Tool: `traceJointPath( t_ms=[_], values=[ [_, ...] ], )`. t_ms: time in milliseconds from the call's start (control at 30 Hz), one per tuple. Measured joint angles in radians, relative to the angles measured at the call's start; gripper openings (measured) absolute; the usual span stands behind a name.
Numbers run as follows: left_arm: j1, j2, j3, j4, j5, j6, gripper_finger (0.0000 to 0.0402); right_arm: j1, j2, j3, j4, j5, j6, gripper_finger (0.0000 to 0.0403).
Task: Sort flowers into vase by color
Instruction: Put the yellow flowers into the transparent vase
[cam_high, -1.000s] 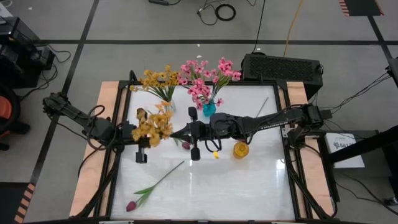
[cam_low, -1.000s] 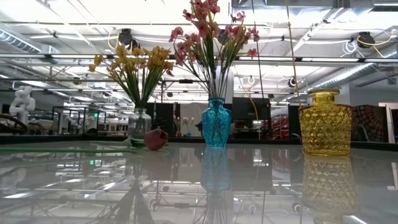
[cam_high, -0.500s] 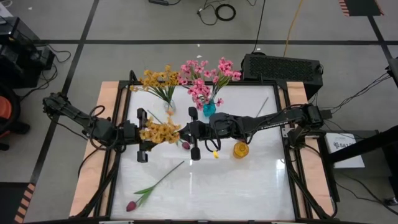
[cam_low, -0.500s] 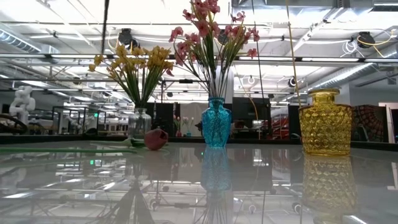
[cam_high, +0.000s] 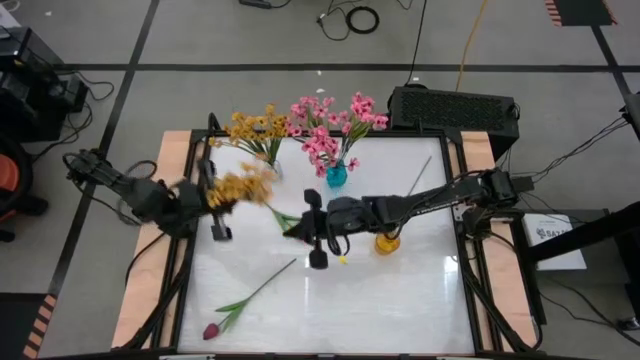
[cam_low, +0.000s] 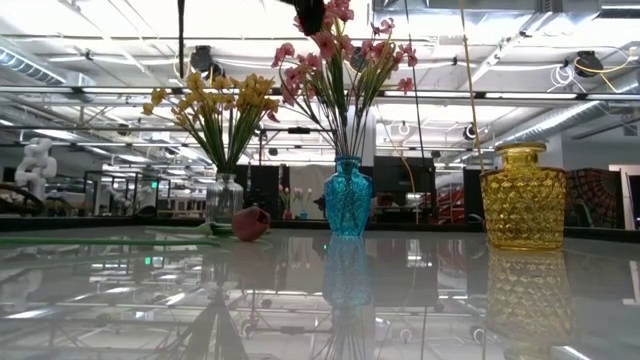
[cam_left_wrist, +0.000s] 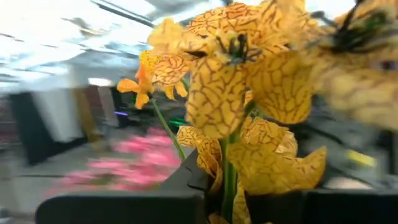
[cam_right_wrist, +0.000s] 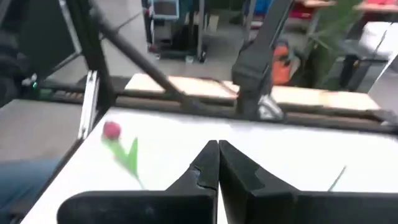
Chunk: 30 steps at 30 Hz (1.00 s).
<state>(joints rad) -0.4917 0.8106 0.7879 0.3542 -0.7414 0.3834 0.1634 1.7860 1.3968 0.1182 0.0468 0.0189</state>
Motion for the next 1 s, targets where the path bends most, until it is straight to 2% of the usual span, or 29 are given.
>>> traceJointPath(
  t_ms=[67, 133, 300, 500, 600, 700, 1000],
  values=[
    [0.023, -0.036, 0.000, 0.038, -0.068, 0.065, 0.0034, 0.016, 0.003, -0.008, 0.008, 0.000, 0.004, 0.0000],
    [0.060, -0.069, 0.000, 0.085, -0.075, 0.093, 0.0034, 0.033, 0.008, -0.008, 0.019, 0.000, 0.004, 0.0000],
    [0.175, -0.113, -0.002, 0.114, 0.002, 0.094, 0.0035, 0.079, 0.012, -0.008, 0.046, 0.002, 0.002, 0.0000],
    [0.307, -0.112, -0.068, 0.094, 0.187, 0.082, 0.0036, 0.103, 0.008, -0.009, 0.040, 0.005, -0.005, 0.0000],
    [0.367, -0.114, -0.117, 0.111, 0.226, 0.060, 0.0036, 0.102, 0.006, -0.009, 0.030, 0.005, -0.005, 0.0000],
    [0.423, -0.116, -0.187, 0.163, 0.279, 0.052, 0.0036, 0.102, 0.006, -0.009, 0.006, 0.006, -0.003, 0.0000],
    [0.648, -0.113, -0.380, 0.393, 0.524, 0.018, 0.0036, 0.107, -0.033, -0.009, -0.083, 0.006, 0.026, 0.0000]
  ],
)
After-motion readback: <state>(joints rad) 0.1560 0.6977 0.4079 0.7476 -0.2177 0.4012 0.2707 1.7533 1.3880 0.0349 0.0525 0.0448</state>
